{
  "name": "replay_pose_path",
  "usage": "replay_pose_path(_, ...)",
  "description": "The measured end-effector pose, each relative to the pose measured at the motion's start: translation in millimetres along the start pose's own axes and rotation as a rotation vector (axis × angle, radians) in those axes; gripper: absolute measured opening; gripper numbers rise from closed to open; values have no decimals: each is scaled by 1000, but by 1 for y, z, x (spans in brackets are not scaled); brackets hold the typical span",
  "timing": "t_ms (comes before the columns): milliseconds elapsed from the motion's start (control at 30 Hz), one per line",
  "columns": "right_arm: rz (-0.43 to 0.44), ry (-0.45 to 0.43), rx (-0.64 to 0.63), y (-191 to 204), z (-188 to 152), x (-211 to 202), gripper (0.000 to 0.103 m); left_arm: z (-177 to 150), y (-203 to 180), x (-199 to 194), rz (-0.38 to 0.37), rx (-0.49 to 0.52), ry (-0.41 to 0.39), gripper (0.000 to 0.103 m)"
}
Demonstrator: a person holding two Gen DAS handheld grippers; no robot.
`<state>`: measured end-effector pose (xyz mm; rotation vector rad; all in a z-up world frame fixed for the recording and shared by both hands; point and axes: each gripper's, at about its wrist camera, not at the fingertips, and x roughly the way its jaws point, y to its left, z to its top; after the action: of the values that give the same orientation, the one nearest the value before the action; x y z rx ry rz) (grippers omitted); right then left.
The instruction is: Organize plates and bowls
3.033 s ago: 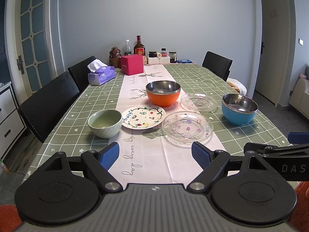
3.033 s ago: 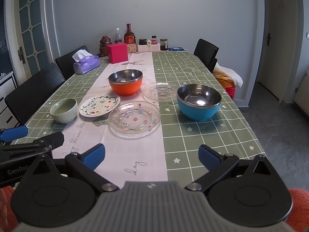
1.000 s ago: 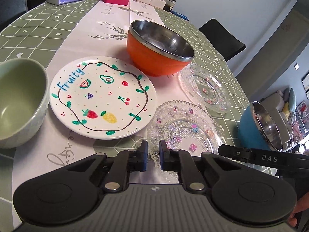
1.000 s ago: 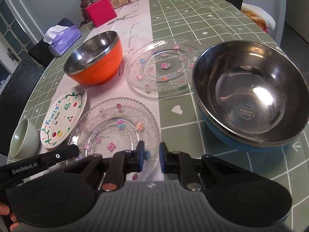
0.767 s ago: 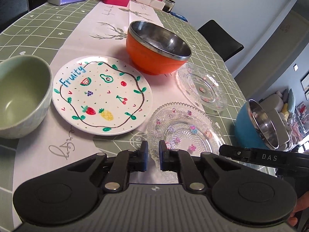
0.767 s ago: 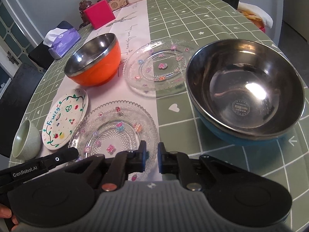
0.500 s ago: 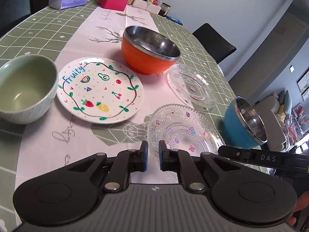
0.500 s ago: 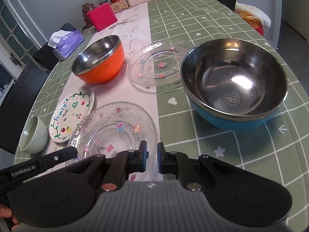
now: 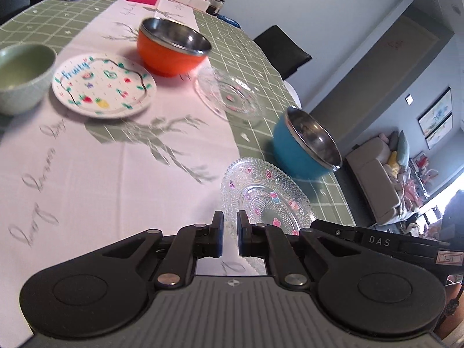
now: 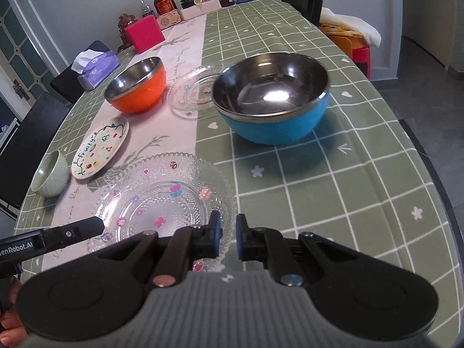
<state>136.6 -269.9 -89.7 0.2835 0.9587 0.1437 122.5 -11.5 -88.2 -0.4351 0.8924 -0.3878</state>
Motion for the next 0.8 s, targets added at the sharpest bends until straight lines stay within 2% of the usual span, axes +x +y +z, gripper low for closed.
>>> replay_pose_path(267, -26, 14, 2, -22, -22, -12, 9, -27, -10, 6, -8, -14, 20, 9)
replay_pose_path(800, -66, 29, -71, -10, -25, -1, 8, -38, -5, 14, 49, -4, 32, 10)
